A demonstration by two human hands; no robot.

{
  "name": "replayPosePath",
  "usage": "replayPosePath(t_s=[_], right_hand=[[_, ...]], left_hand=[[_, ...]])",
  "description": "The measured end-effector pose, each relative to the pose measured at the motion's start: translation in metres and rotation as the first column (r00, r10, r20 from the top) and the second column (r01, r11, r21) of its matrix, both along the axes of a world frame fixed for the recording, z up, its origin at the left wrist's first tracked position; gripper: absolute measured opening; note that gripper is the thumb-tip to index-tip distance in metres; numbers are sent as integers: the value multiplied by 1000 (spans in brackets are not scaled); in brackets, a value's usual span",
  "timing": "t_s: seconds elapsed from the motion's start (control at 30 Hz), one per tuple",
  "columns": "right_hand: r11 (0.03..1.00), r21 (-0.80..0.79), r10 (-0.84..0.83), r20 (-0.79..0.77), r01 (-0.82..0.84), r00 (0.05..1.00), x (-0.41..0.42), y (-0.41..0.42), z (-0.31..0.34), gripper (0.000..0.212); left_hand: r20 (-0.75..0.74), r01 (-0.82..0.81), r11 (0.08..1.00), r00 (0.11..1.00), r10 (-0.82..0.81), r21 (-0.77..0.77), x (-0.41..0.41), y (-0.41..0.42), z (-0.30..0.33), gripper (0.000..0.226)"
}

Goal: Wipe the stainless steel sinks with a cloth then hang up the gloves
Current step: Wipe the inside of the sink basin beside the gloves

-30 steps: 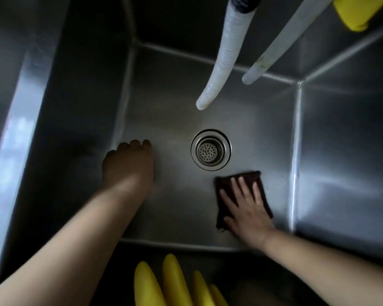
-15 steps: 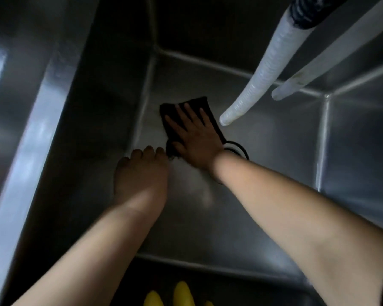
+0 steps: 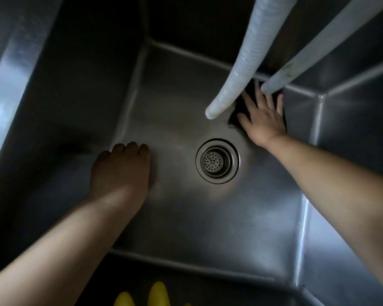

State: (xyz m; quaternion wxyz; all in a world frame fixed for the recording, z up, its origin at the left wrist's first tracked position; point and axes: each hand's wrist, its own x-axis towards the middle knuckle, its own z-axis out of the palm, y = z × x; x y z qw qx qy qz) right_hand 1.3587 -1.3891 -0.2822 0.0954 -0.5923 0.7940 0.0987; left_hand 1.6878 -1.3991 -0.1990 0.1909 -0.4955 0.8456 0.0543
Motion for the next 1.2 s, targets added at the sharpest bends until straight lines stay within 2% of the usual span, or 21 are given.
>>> replayPosePath(t_s=[0.17,0.3,0.43,0.53,0.7,0.83,1.07,1.13,1.2], right_hand=[[974,22,-225,-22,226,974,3,94,1,69],[970,112,-209,-70,216,975,54,168,5,73],[987,159,-29,-12,30,1000,116,202,17,69],[975,147,167,10,-166,986,151,196,19,79],[876,115,457,113,-469,882,207,148,8,71],[767,142,608,153,-626,779,238,123,-6,69],[587,7,796,181,-810,578,192,174,4,64],[575,40,804,160,-817,573,163,192,10,67],[651,124,742,102,-749,662,130,200,13,74]], left_hand=[[4,14,1000,1000,-14,19,-3,2,9,37],[-10,15,999,1000,-15,48,-8,1,16,39],[-68,67,998,995,-66,12,-6,0,38,35],[-148,117,991,981,-125,-62,1,-3,65,26],[-183,188,973,960,-211,-137,26,-9,95,33],[-162,198,975,964,-212,-98,40,-1,97,34],[-196,217,975,955,-223,-55,40,18,94,23],[-210,231,970,948,-241,-71,35,21,94,21],[-239,239,967,937,-253,-85,29,24,92,23]])
